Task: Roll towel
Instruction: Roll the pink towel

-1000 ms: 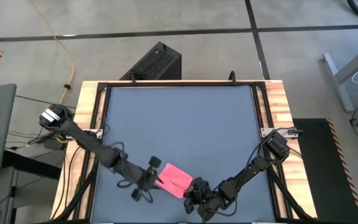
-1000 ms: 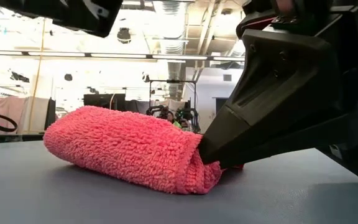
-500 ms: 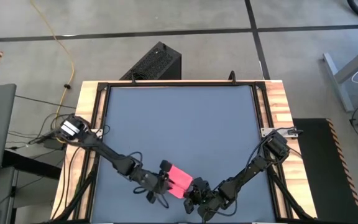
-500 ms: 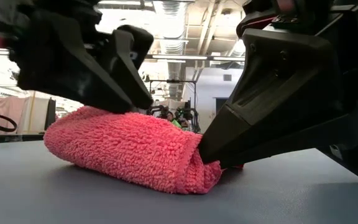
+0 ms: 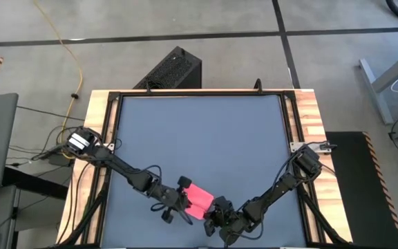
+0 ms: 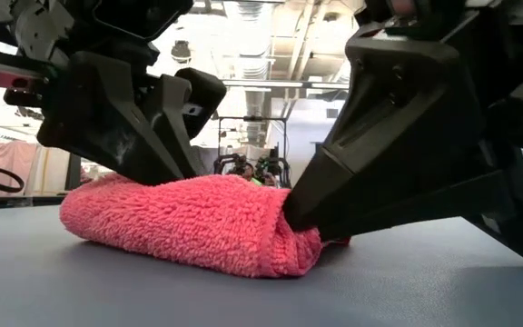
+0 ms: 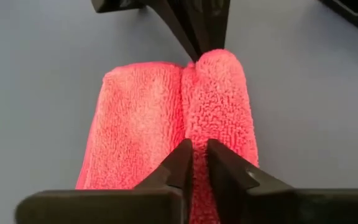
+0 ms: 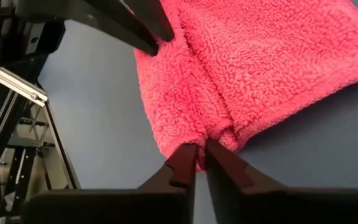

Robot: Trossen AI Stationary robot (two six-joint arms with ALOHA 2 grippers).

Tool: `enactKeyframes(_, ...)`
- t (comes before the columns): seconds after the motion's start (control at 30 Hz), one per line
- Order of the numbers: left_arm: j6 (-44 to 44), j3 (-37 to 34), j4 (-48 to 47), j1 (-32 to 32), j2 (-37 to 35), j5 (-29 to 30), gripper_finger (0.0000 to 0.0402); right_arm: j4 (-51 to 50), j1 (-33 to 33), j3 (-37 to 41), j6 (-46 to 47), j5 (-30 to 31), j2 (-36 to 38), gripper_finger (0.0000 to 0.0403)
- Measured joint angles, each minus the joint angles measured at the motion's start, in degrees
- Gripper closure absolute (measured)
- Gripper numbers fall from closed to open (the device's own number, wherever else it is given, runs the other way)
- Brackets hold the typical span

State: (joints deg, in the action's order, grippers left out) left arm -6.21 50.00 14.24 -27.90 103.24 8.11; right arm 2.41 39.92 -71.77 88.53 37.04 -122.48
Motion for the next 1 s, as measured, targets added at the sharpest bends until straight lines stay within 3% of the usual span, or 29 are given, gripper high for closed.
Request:
enactKeyframes(0.13, 0.3, 0.0, -0.4, 0.3, 0.0, 0.0, 0.0396, 0.0, 0.0, 0.0, -0.2, 0.0, 0.0, 0.0303)
enactKeyframes(0.4, 1.1, 0.0, -0.8, 1.7, 0.0, -0.3, 0.0401, -3.3, -0.8, 0.2, -4.2, -5.8, 2.7, 0.0233)
enactKeyframes(0.7, 1.9, -0.1, -0.4, 1.9, 2.1, 0.0, 0.0401, -16.4, -1.5, 0.2, -5.4, -9.0, 8.7, 0.0225)
enactKeyframes(0.83, 1.9, 0.0, 0.2, 2.1, 3.2, 0.8, 0.0401, -13.7, -1.7, 0.1, -13.8, -11.7, 10.4, 0.0227)
enactKeyframes(1.0, 1.5, 0.0, 0.3, 2.7, 3.1, 1.2, 0.0402, -7.0, -0.1, 0.1, -32.8, -8.6, 10.6, 0.0227)
